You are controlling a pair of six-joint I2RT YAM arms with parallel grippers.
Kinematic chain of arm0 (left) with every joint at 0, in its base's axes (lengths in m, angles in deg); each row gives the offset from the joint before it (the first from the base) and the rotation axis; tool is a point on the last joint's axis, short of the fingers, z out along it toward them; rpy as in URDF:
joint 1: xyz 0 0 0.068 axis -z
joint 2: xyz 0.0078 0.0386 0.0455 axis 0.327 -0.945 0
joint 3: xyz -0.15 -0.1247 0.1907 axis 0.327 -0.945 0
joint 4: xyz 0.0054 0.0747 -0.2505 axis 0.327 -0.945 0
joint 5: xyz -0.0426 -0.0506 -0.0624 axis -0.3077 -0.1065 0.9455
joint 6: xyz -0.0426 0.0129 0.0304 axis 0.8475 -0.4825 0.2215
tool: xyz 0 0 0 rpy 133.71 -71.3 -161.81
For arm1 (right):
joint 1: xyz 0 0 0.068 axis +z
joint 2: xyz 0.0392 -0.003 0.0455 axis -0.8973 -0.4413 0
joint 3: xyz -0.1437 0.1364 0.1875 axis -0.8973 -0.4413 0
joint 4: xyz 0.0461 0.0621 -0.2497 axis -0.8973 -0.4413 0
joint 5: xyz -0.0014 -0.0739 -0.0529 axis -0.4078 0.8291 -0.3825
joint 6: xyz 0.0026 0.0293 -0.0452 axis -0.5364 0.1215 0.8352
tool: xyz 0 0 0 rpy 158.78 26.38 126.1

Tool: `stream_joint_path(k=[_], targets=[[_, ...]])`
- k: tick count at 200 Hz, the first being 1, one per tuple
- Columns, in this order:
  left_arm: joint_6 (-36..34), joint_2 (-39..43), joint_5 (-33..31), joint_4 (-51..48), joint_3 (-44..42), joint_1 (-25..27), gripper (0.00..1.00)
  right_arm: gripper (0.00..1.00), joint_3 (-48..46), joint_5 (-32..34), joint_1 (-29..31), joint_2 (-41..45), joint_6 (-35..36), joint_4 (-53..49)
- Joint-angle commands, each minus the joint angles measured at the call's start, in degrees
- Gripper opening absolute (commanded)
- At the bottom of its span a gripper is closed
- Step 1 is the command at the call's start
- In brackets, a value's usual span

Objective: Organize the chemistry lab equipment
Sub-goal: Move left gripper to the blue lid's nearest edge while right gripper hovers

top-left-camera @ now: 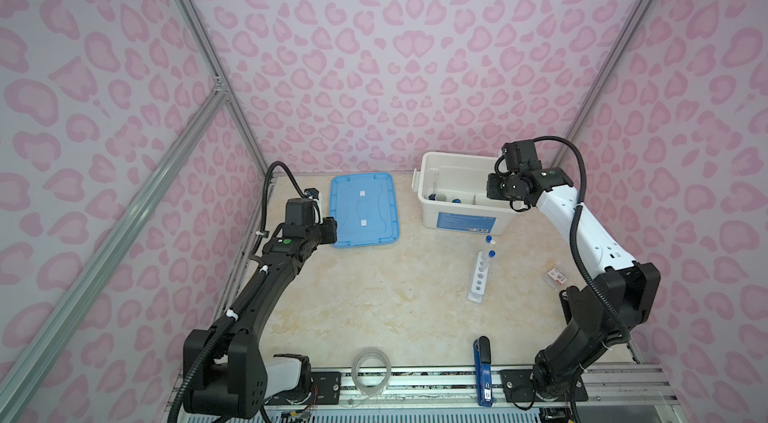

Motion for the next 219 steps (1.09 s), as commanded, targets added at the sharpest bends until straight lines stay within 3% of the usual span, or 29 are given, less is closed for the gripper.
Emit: stream_joint_path(k=[1,60,159,219], targets=[[-0.4,-3.1,-3.9,-0.3,1.4,-1.2,0.45,0.21,-2.6,-3.4,1.0,1.3,2.2,3.5],[1.8,-13.2,-3.1,-0.3,6.6,-3.5,0.38,0.22,-7.6,-5.7,1.2,4.0,2.5,5.7],[2.0,-28.5,-1.2,-7.3,16.2,-3.6,0.37,0.22,-10.2,-7.7,1.2,5.6,2.3,7.1],[1.9,-33.4,-2.4,-9.6,19.9,-3.6,0.37,0.22,-13.4,-7.6,1.3,6.1,2.0,7.4]])
